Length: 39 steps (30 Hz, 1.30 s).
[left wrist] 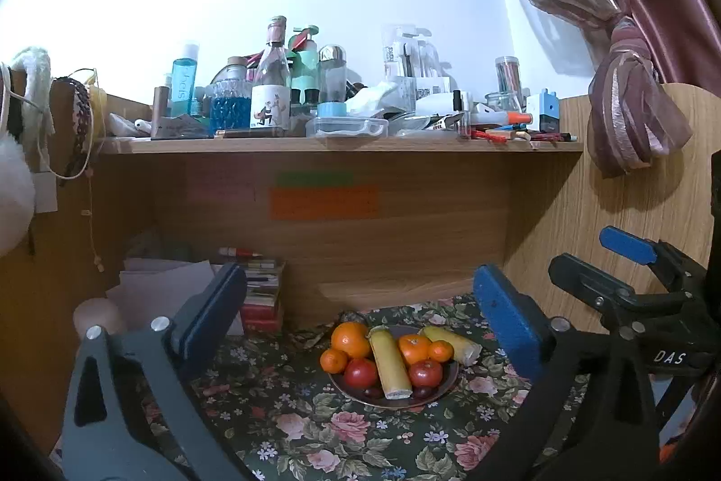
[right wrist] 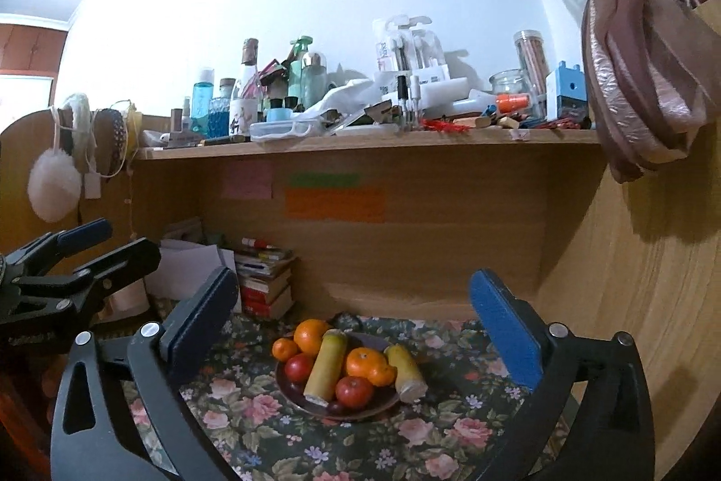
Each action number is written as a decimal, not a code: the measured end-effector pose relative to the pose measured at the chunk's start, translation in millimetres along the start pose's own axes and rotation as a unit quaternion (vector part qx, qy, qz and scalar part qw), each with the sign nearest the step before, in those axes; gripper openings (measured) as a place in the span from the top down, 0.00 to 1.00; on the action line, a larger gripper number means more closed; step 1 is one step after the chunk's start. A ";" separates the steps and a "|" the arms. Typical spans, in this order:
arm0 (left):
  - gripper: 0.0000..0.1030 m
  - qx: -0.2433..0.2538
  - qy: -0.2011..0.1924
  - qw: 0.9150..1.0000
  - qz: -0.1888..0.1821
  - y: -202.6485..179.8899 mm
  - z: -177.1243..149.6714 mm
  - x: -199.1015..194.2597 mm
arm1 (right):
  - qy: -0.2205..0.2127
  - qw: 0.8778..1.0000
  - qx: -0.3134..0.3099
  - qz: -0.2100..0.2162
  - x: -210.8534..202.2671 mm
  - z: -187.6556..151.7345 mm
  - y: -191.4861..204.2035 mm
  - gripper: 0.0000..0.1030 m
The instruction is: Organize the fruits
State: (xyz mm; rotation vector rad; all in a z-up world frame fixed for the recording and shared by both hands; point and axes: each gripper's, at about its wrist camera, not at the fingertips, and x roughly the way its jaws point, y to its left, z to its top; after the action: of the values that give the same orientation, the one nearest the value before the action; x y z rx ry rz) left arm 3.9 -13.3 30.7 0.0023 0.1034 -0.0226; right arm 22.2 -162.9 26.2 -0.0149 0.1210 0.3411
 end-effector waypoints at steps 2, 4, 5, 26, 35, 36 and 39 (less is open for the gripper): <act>0.00 0.000 0.000 1.000 0.000 0.2 -0.2 -0.4 | 0.000 1.000 -0.001 0.000 -0.3 -0.1 0.0 0.00; 0.00 0.000 -0.001 1.000 -0.001 1.1 -0.3 -0.1 | 0.000 1.000 -0.003 -0.003 -0.7 -0.3 0.8 0.00; 0.00 0.000 0.000 1.000 -0.001 1.0 -0.5 -0.5 | 0.000 1.000 -0.003 -0.004 -0.8 -0.3 1.0 0.00; 0.00 -0.011 0.001 1.000 0.001 2.1 0.5 0.1 | -0.002 1.000 -0.007 -0.002 -2.4 1.8 3.3 0.00; 0.00 -0.012 0.002 1.000 0.001 1.6 0.5 0.0 | -0.002 1.000 -0.004 0.000 -2.4 2.1 3.3 0.00; 0.00 -0.011 0.002 1.000 0.000 1.4 0.2 0.5 | -0.002 1.000 -0.004 0.000 -2.4 2.0 3.1 0.00; 0.00 -0.010 0.002 1.000 -0.001 0.9 -0.7 1.8 | -0.002 1.000 -0.004 0.000 -2.5 1.9 3.3 0.00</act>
State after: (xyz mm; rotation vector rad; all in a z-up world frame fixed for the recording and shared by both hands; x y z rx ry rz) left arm 5.6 -12.5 29.8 -0.0170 0.1083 -0.0245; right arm 19.0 -160.5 28.5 -0.0227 0.1158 0.3414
